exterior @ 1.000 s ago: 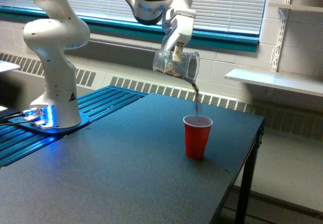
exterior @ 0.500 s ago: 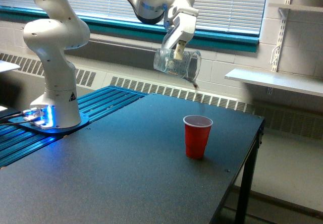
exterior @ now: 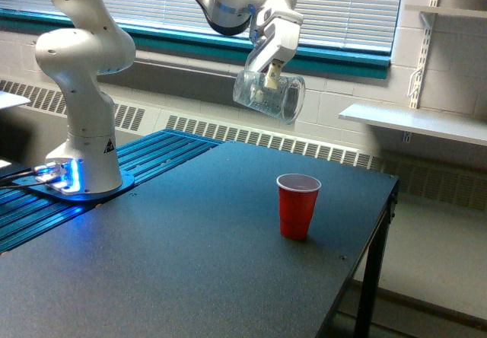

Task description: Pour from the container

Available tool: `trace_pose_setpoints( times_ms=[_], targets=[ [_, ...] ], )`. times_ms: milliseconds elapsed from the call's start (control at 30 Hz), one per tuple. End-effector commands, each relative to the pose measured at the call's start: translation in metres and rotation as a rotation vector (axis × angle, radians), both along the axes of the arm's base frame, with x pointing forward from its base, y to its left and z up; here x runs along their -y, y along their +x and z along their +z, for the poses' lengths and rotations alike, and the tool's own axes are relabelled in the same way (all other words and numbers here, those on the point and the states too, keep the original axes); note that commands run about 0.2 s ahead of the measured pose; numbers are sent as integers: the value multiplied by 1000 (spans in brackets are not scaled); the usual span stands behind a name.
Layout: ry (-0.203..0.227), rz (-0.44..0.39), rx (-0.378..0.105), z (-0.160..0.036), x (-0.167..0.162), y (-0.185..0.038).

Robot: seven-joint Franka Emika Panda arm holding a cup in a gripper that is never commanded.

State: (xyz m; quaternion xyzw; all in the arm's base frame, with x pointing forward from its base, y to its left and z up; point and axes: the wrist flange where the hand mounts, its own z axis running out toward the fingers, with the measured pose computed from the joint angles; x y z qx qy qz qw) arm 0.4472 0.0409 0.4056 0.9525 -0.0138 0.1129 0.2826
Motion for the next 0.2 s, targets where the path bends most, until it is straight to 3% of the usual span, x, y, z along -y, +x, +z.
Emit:
trace_pose_setpoints(
  times_ms=[33, 200],
  targets=[
    [2, 24, -13, 1, -3, -1],
    [15, 25, -9, -1, 0, -2]
  ],
)
